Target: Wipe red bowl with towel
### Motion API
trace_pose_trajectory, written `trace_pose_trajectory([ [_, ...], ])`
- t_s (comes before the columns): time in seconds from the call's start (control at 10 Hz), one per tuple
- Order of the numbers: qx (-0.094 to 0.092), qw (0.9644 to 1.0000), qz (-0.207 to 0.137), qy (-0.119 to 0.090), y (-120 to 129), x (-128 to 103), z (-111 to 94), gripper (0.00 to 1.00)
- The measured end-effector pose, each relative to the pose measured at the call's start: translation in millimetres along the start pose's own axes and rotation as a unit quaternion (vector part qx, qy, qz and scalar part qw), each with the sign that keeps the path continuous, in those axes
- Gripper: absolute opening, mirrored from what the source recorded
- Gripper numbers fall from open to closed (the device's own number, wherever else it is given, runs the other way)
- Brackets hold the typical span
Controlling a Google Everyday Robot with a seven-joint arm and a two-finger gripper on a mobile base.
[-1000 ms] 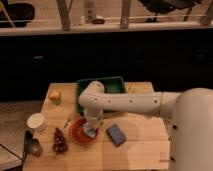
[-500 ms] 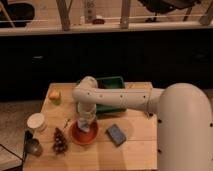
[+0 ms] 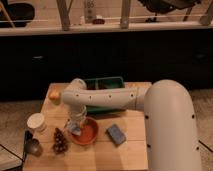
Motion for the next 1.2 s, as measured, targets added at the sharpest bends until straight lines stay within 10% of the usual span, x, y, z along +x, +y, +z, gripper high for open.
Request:
trace_pose_trajectory([
  [0.7, 0.013, 0.9973, 0.072, 0.008, 66.4, 13.1, -7.3, 0.02],
  [1.2, 0.024, 0.9972, 0.071, 0.003, 20.0, 38.9, -14.3, 0.02],
])
